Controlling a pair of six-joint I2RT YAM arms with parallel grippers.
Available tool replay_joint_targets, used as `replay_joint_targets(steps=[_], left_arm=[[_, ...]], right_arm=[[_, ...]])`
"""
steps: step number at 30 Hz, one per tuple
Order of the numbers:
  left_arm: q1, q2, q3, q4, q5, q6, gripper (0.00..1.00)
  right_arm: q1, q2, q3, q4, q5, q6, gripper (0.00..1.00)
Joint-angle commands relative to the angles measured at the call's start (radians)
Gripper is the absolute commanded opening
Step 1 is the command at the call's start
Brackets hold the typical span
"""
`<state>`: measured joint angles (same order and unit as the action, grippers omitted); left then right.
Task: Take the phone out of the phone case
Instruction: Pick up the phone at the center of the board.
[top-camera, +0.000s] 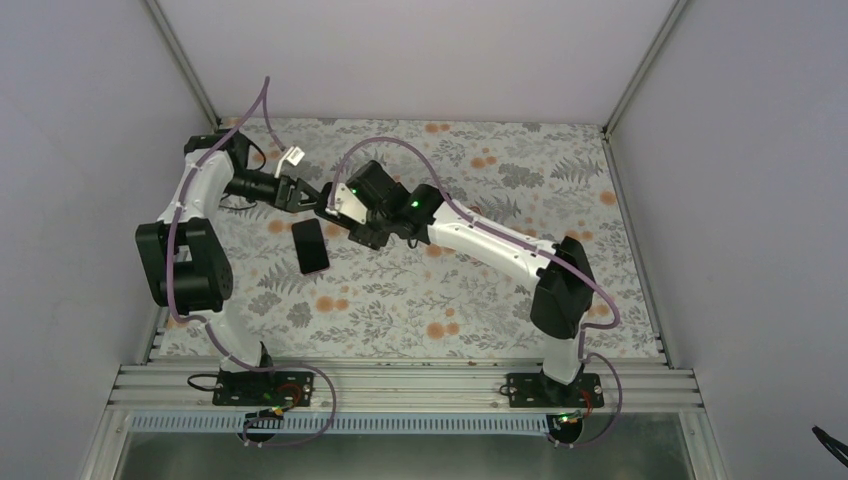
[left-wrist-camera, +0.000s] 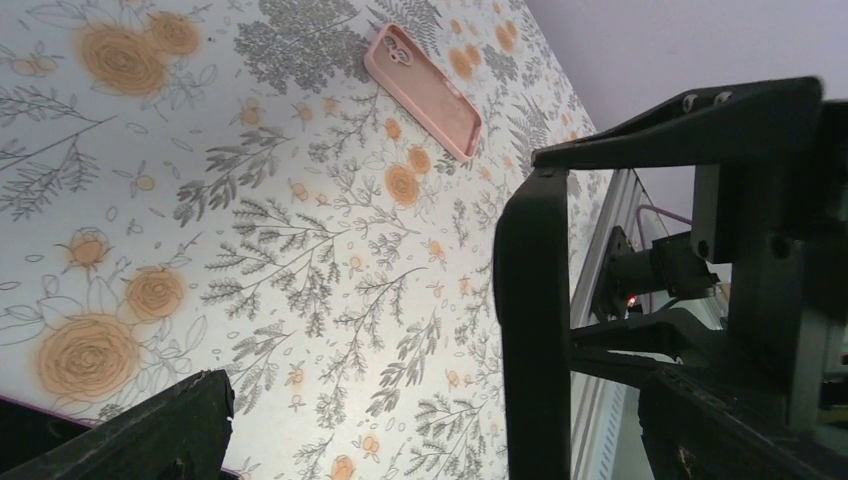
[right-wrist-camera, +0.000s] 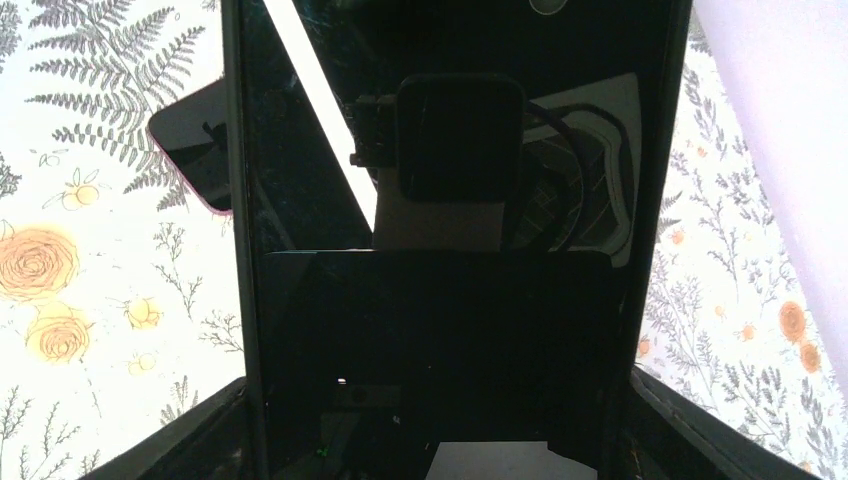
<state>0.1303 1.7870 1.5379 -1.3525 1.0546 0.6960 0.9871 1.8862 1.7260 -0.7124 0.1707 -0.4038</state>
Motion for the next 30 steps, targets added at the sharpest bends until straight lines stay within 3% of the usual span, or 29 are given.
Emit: replay_joint_targets(steps=[1,7,17,23,28,30], left_arm=[[-0.026,0.009,-0.011,-0.005,0.055,-0.011,0.99],[-0.046,-0.008,0.000,-0.005,0.081,-0.041,0.84],[-0.061,-0.028,-0.039,-0.007,0.104,-0.055,0.35],[-0.081,-0.019,-0.027,-0.005,0.122,-0.070,0.25],[-0.115,-0.009,0.009,-0.005,0.135,-0.085,0.08],[-0.121,-0.010,0.024,-0.005,0.135,-0.084,0.05]], right_arm=[[0.007,0.022,0.082,0.040,0.016,-0.013,0.49],[0.018,0.054,0.107,0.039,0.030,-0.019,0.49],[0.018,0.057,0.105,0.066,0.082,-0.014,0.48],[0.019,0.050,0.106,0.056,0.073,-0.020,0.48],[0.019,0.042,0.115,0.032,0.046,-0.012,0.50],[0.020,0.032,0.106,0.021,0.037,-0.014,0.59]])
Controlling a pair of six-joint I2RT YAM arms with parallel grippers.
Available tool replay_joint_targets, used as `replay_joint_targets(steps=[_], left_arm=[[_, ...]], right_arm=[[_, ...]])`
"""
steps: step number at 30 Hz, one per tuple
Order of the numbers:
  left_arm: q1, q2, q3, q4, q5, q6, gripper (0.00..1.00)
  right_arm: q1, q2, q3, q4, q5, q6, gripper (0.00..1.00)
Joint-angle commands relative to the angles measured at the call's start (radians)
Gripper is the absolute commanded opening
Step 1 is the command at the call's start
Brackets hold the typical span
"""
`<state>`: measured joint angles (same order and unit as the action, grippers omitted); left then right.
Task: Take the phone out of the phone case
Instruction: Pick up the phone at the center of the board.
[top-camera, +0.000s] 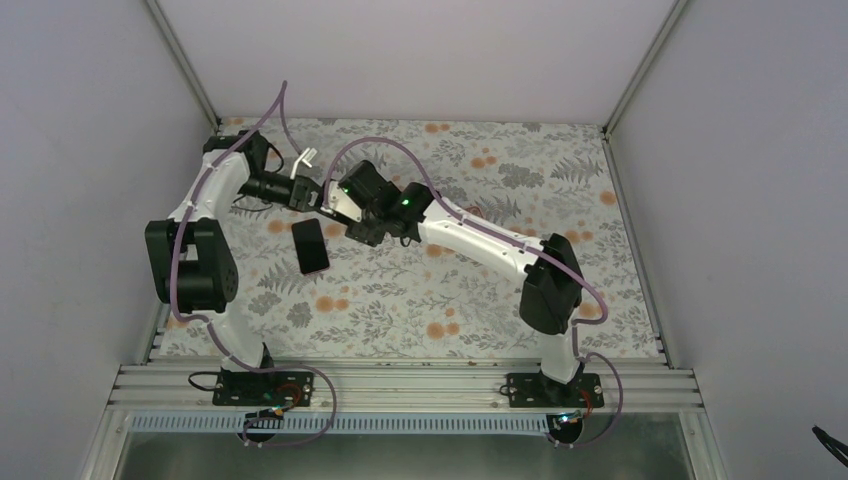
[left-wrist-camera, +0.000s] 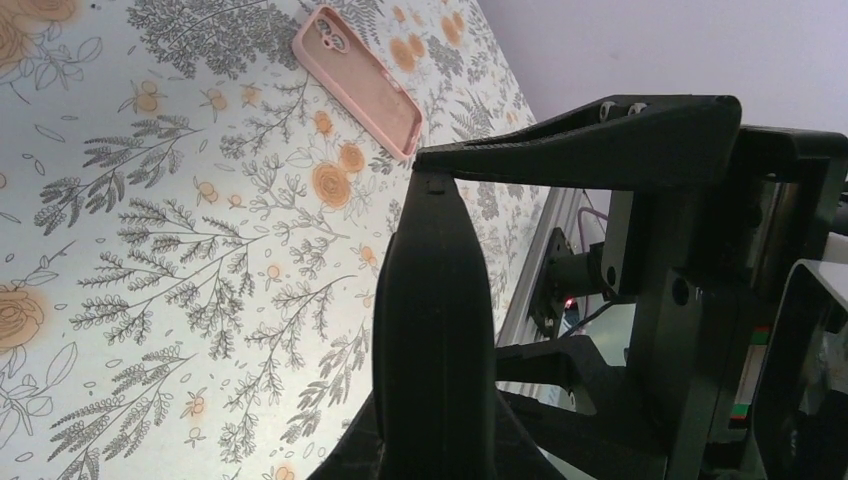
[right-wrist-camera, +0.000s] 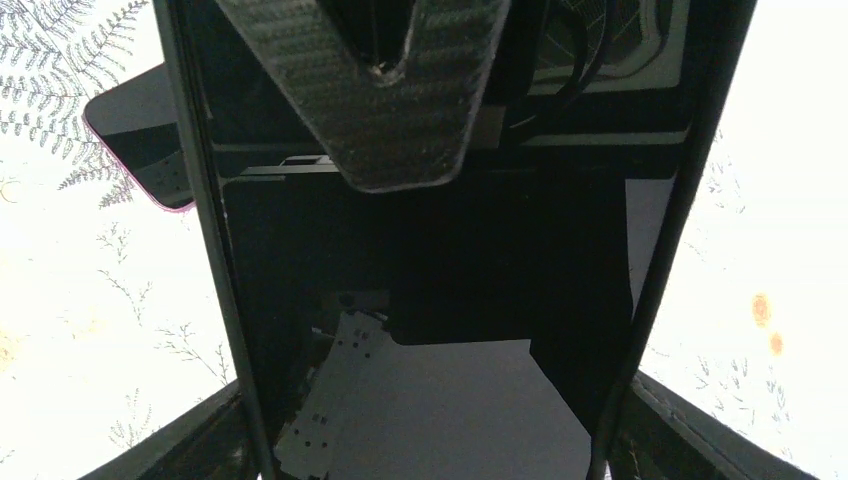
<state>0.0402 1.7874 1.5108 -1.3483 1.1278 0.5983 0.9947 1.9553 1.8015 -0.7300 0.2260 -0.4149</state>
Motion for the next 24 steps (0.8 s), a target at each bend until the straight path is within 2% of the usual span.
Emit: replay_joint_targets(steps=[1,2,3,4,10,14,16,20,24], left_arm=[[-0.033,-0.012,0.064,-0.009,0.058,0.014,0.03],[-0.033,-0.014,0.074,-0.009,0.050,0.016,0.02],[-0.033,-0.018,0.085,-0.009,0.043,0.018,0.02],[-0.033,-0.024,0.097,-0.009,0.034,0.021,0.02],[-0.034,-0.065,0.137,-0.009,-0.019,0.066,0.02],[-0.064,-0.104,0.117,-0.009,-0.030,0.135,0.02],[-0.115,-0.140,0.109,-0.009,-0.068,0.178,0.02],[-0.250,-0.214,0.123,-0.009,-0.153,0.240,0.02],[-0.333,-0.270,0.159,-0.009,-0.213,0.269,0.02]], right_arm=[[0.012,-0.041,0.027,0.025,-0.038,-0.007,0.74],[0.009,-0.044,0.034,-0.003,-0.068,-0.005,0.88],[0.005,-0.045,0.044,-0.053,-0.104,0.002,0.97],[-0.002,-0.054,0.050,-0.087,-0.142,0.006,1.00],[-0.110,-0.208,-0.027,-0.175,-0.425,-0.026,1.00],[-0.227,-0.281,-0.052,-0.279,-0.618,-0.116,1.00],[-0.259,-0.285,-0.069,-0.327,-0.653,-0.169,1.00],[-0.286,-0.265,-0.086,-0.400,-0.623,-0.227,1.00],[-0.303,-0.256,-0.111,-0.459,-0.649,-0.281,1.00]])
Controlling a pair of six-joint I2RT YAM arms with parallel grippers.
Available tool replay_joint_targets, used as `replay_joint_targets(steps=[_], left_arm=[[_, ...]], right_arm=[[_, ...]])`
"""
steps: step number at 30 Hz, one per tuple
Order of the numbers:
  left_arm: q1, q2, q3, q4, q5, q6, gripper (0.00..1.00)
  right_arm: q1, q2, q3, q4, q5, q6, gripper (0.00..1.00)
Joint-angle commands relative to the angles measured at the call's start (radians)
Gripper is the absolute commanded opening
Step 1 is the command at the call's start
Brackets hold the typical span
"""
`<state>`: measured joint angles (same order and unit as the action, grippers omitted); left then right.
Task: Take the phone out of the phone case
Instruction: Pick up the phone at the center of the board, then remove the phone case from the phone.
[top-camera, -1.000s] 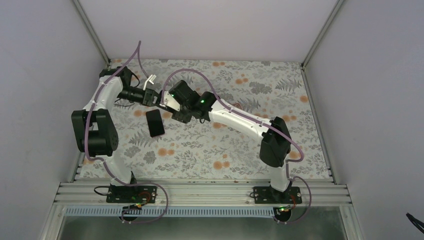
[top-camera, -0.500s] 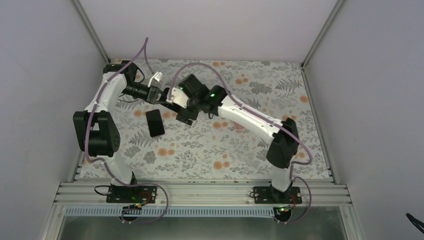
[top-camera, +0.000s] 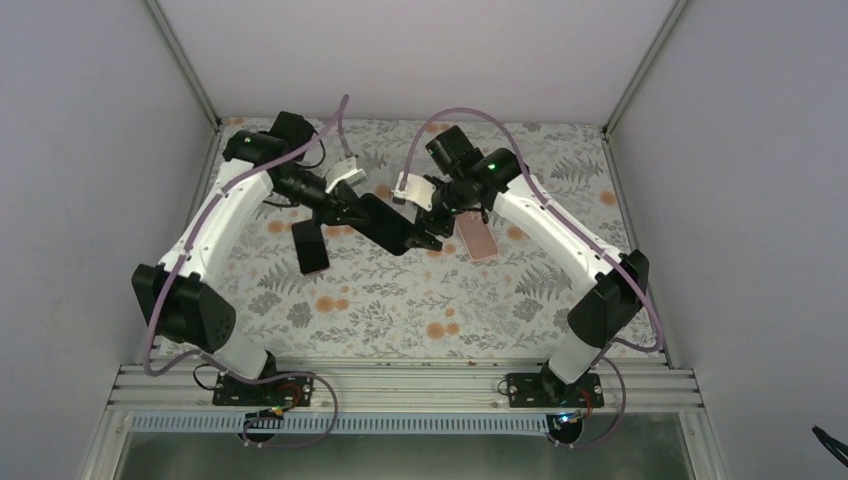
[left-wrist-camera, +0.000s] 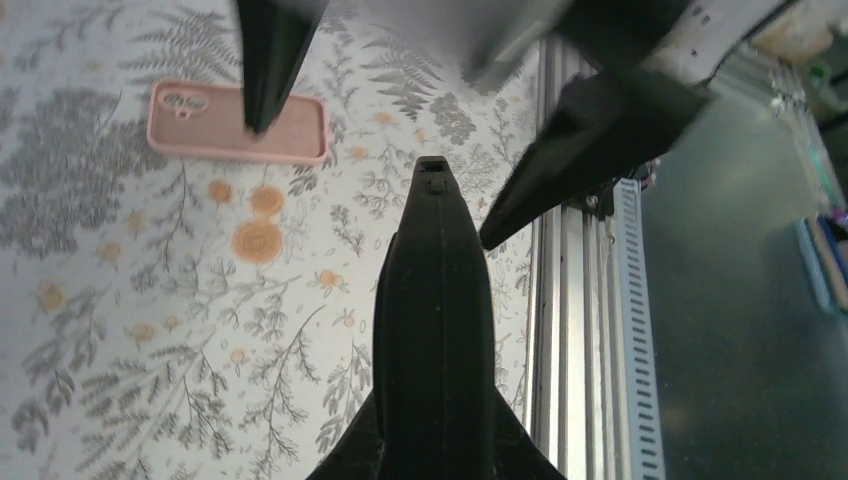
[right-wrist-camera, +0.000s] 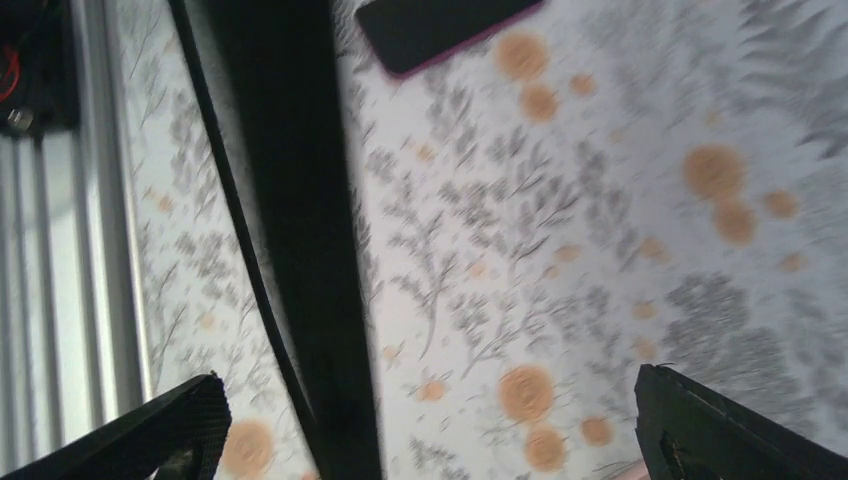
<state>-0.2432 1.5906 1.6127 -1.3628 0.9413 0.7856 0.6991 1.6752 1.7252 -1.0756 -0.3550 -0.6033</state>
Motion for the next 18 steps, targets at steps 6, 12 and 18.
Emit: replay_joint_targets(steps=[6,12,18], left_arm=[[-0.106,-0.109,0.064,0.006,-0.063,0.104,0.02],[-0.143,-0.129,0.023,0.005,-0.088,0.113,0.02],[-0.154,-0.158,-0.002,0.005,-0.110,0.124,0.02]], right_arm=[[-0.016,0.043,-0.065,-0.195,-0.156,-0.164,1.00],[-0.017,0.049,-0.072,-0.210,-0.203,-0.190,1.00],[-0.029,0.061,-0.069,-0.210,-0.222,-0.198,1.00]])
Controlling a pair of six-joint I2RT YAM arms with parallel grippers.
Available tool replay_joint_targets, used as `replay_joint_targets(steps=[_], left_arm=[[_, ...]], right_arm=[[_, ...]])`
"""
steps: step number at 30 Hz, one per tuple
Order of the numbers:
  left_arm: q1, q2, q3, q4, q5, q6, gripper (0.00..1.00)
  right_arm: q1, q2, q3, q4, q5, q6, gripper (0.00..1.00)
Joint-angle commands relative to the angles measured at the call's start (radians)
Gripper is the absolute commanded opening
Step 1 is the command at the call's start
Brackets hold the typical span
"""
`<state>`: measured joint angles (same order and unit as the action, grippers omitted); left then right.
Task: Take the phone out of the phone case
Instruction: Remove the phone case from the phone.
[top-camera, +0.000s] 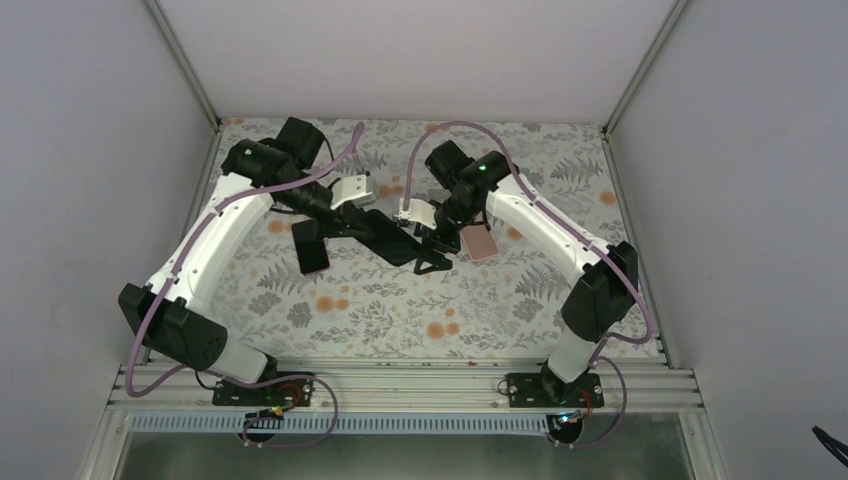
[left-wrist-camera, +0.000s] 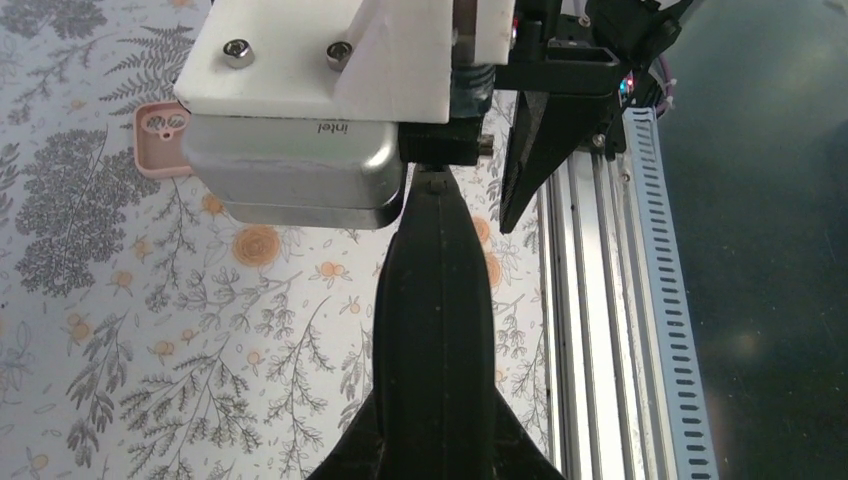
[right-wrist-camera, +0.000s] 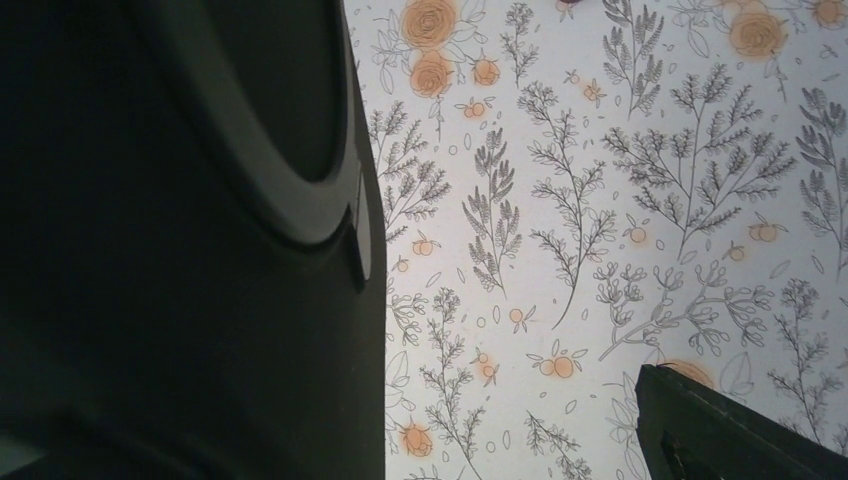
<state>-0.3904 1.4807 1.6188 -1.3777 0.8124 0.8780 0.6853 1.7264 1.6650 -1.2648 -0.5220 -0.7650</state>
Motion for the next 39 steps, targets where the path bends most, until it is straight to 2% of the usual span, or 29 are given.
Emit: replay_joint_targets(steps=[1,7,26,39], left_arm=[[-0.008,-0.053,-0.011,0.020,0.010,0.032,0.02],[-0.008,-0.086,-0.026,0.019,-0.034,0.041,0.02],[-0.014,-0.075,-0.027,0.020,0.009,0.033,0.02],[-0.028,-0.091,-0.049,0.019,0.010,0.020,0.02]], right_arm=[[-0.021,0.006,-0.009,-0.021,-0.065,-0.042,1.00],[-0.043,-0.004,-0.045,-0.021,-0.086,-0.077,1.00],[-0.074,0.090,0.031,-0.021,-0.156,-0.073,0.99],[-0.097,0.133,0.061,-0.014,-0.137,-0.080,0.98]])
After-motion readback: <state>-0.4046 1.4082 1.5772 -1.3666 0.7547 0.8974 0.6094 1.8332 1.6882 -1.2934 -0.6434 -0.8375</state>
